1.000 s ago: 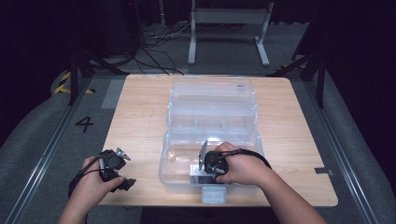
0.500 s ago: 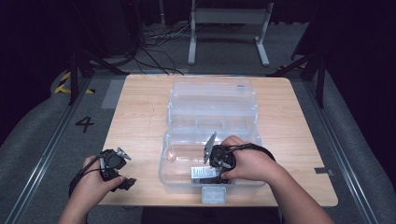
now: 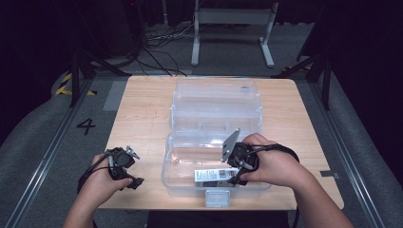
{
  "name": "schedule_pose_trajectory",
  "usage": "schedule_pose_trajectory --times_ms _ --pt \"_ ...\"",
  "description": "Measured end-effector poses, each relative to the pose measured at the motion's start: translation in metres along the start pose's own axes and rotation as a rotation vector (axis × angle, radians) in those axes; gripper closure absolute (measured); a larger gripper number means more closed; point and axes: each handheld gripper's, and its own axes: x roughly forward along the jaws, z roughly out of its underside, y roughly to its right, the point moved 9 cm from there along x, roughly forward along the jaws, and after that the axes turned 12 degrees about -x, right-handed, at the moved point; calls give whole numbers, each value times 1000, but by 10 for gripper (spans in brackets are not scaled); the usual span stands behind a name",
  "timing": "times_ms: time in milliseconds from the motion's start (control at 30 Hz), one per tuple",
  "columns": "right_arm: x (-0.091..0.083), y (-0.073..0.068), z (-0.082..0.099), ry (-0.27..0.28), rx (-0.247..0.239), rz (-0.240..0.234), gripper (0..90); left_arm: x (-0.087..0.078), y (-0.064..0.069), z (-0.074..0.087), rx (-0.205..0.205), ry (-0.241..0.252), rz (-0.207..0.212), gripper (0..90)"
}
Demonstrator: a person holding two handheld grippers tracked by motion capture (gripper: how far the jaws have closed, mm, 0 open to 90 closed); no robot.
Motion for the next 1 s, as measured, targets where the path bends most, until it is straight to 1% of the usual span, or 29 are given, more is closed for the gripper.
schedule_pose_trajectory --times_ms 33,67,100,133,167,200,233,267,300,400,467,500,567,600,633,667,700,733,867,900,933,967,1000 --pt "-2 -1 3 1 2 3 403 0 0 0 0 0 0 193" --pt "-4 -2 7 -4 12 4 403 2 -1 -2 7 -7 -10 197" --pt "-6 -3 9 -1 9 11 402 2 0 -3 6 -10 -9 201" --pt "-8 -6 12 -8 24 10 402 3 0 -3 1 -28 -10 207" --pt "-8 -6 12 -8 24 10 402 3 0 -3 1 -28 -10 232" --pt "-9 -7 15 -4 20 16 399 3 1 -4 9 -39 -14 232" --pt "-10 -10 19 -8 29 12 399 4 2 -4 11 -42 -10 247" --pt "-11 -11 21 -4 27 8 397 5 2 -5 12 -44 -7 247" --pt "-11 -13 24 -10 39 1 395 5 2 -7 16 -46 -7 247" --pt "-8 -18 37 -36 53 -8 391 6 1 -10 18 -45 -13 254" --pt "-7 -19 39 -40 57 -12 391 6 1 -10 19 -46 -13 261" --pt "-6 -22 41 -39 58 -23 391 7 0 -10 13 -46 -16 261" --pt "2 -30 44 -28 56 -68 395 8 0 -10 7 -50 -20 272" --pt "6 -31 46 -43 59 -71 394 8 0 -10 1 -52 -17 273" --pt "6 -31 46 -43 59 -71 394 8 0 -10 1 -52 -17 273" --pt "15 -32 52 -77 60 -76 392 8 0 -10 4 -50 -19 272" --pt "15 -32 52 -77 60 -76 392 8 0 -10 4 -50 -19 272" --pt "25 -33 56 -85 65 -83 382 7 0 -11 8 -45 -17 271" --pt "41 -34 61 -104 63 -94 384 7 1 -10 10 -51 -13 284" --pt "44 -33 62 -108 51 -95 390 7 0 -11 14 -48 -20 288" --pt "46 -33 61 -105 50 -99 400 7 1 -11 11 -49 -19 292" --pt "49 -35 61 -104 56 -113 408 7 1 -11 15 -45 -14 294" --pt "49 -35 61 -104 56 -113 408 7 1 -11 15 -45 -14 294"
